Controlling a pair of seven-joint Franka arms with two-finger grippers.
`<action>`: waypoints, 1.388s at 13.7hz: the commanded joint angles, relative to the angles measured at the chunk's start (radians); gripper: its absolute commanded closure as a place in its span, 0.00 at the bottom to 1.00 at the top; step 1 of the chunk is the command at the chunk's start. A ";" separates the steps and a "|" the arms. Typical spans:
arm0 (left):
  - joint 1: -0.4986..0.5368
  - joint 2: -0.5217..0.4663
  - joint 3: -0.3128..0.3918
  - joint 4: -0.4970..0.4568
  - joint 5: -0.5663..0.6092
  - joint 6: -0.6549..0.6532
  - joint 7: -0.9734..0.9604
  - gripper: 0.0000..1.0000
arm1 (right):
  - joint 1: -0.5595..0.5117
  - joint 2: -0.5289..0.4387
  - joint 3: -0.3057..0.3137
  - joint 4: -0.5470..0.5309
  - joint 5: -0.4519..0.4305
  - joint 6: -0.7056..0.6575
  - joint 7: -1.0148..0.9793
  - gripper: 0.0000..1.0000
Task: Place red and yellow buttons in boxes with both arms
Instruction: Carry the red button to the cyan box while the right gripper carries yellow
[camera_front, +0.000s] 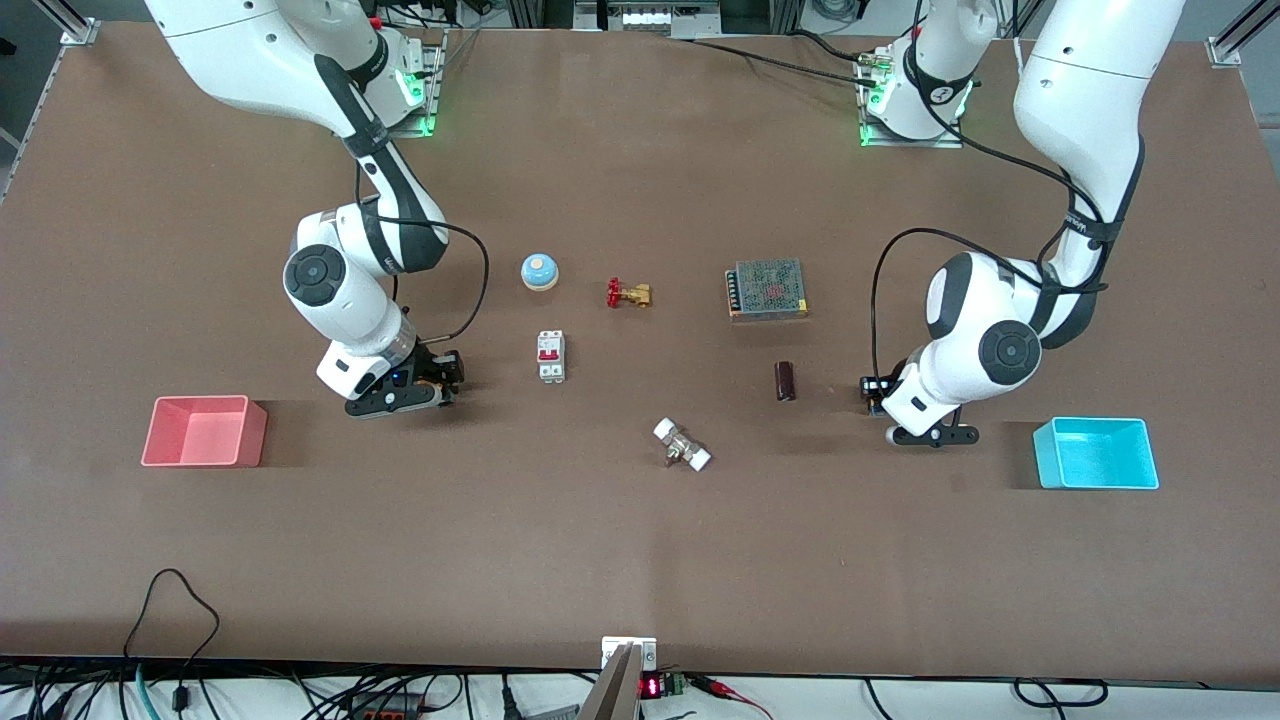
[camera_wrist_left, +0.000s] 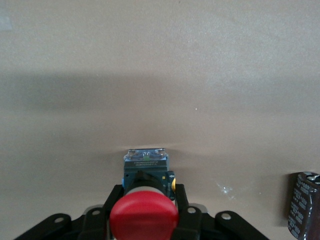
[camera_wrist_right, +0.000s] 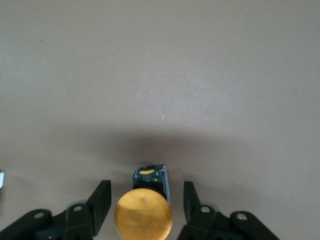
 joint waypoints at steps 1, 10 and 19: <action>-0.006 0.010 0.008 0.024 -0.004 -0.003 0.009 0.59 | 0.003 0.004 -0.001 0.007 -0.008 0.005 -0.014 0.52; 0.078 -0.183 0.037 0.025 0.005 -0.156 0.067 0.64 | -0.015 -0.118 -0.010 0.021 -0.008 -0.133 -0.105 0.72; 0.322 -0.122 0.039 0.204 0.008 -0.263 0.210 0.65 | -0.419 -0.266 -0.009 0.050 -0.005 -0.336 -0.904 0.72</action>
